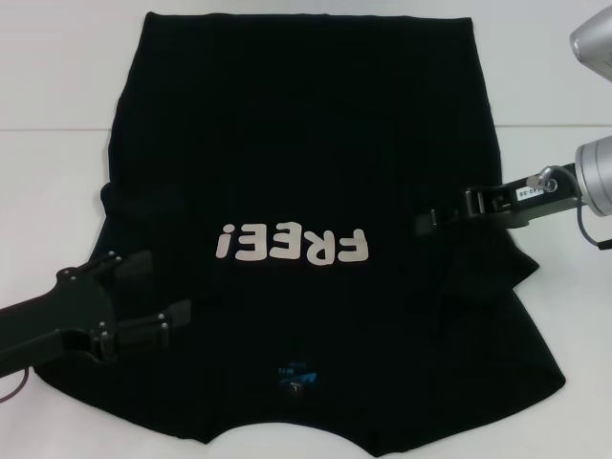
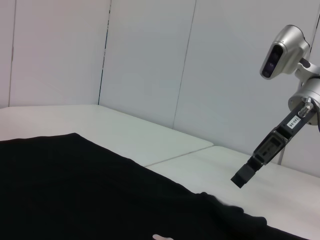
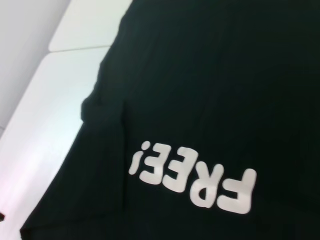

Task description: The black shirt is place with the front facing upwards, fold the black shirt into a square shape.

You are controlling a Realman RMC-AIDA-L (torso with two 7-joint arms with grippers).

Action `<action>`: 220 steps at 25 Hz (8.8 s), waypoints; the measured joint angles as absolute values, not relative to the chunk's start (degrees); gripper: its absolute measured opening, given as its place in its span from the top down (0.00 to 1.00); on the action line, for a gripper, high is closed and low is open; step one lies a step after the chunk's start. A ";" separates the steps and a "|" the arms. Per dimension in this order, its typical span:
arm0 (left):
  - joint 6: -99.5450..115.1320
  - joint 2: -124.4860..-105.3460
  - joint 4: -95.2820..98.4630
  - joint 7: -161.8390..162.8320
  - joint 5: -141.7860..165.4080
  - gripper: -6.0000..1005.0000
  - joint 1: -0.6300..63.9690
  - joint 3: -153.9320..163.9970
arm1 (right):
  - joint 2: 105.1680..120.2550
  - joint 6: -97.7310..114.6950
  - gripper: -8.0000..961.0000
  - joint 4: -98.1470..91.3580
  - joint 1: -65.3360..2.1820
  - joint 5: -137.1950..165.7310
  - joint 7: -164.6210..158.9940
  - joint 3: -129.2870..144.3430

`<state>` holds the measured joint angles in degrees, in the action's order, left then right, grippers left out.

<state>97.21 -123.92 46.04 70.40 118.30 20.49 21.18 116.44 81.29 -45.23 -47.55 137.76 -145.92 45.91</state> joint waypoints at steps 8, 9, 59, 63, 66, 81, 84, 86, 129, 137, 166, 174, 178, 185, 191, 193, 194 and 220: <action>97.10 -123.93 45.86 70.40 118.30 0.06 20.48 21.20 | 116.62 80.72 0.52 -43.09 -46.72 134.70 -142.51 45.49; 97.07 -123.92 45.84 70.40 118.30 0.06 20.47 21.15 | 116.30 80.54 0.48 -42.88 -46.12 134.74 -143.04 45.33; 96.41 -123.74 46.00 70.40 118.21 0.06 21.00 20.57 | 113.45 78.24 0.28 -35.28 -42.01 137.64 -151.29 46.50; 96.41 -123.74 46.09 70.40 118.21 0.06 21.00 20.57 | 113.54 76.72 0.28 -33.85 -42.76 137.64 -151.35 47.06; 96.42 -123.75 46.12 70.40 118.21 0.06 21.00 20.57 | 113.76 75.48 0.28 -33.27 -43.22 137.64 -151.44 47.63; 96.42 -123.74 46.12 70.40 118.17 0.06 21.00 20.52 | 115.85 71.36 0.28 -33.88 -46.63 136.67 -150.71 47.19; 96.42 -123.74 46.08 70.39 118.16 0.06 21.00 20.49 | 116.28 70.70 0.28 -33.90 -47.51 135.40 -149.90 47.27; 96.38 -123.74 45.96 70.32 118.13 0.06 21.00 20.41 | 116.56 69.88 0.28 -33.86 -48.29 134.80 -149.07 47.48; 96.17 -123.57 45.79 70.40 118.12 0.06 21.78 19.93 | 111.27 69.91 0.29 -35.99 -39.89 138.51 -151.52 44.69; 96.29 -123.57 45.79 70.40 118.12 0.06 21.70 19.86 | 112.48 67.53 0.29 -35.76 -40.91 138.40 -151.15 44.72; 96.27 -123.86 45.79 70.29 118.13 0.06 21.08 18.98 | 117.67 56.27 0.30 -33.91 -43.57 124.45 -141.31 44.63; 96.67 -123.68 45.79 70.40 118.13 0.06 21.03 18.26 | 111.55 66.87 0.31 -33.54 -41.57 128.07 -147.53 44.89; 96.68 -123.66 45.79 70.40 118.13 0.06 20.91 18.26 | 110.17 68.97 0.31 -33.94 -38.95 129.85 -149.28 44.63; 96.71 -123.58 45.79 70.40 118.13 0.06 20.92 18.28 | 110.22 68.21 0.31 -33.36 -37.88 130.57 -149.54 45.00; 96.75 -123.57 45.79 70.40 118.13 0.06 20.92 18.28 | 110.64 67.73 0.31 -33.36 -38.75 132.26 -149.58 44.68; 96.73 -123.57 45.79 70.40 118.12 0.06 20.92 18.28 | 110.92 67.18 0.31 -33.36 -38.84 132.18 -149.58 44.67; 96.71 -123.57 45.79 70.40 118.13 0.06 20.92 18.29 | 111.22 66.59 0.31 -33.36 -38.92 132.18 -149.59 44.67; 96.87 -123.66 45.79 70.40 118.12 0.06 20.57 18.28 | 112.96 64.66 0.96 -34.02 -40.89 131.56 -148.95 44.55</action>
<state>96.87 -123.66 45.79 70.40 118.12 20.57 18.28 112.96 64.66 -34.02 -40.89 131.56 -148.95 44.56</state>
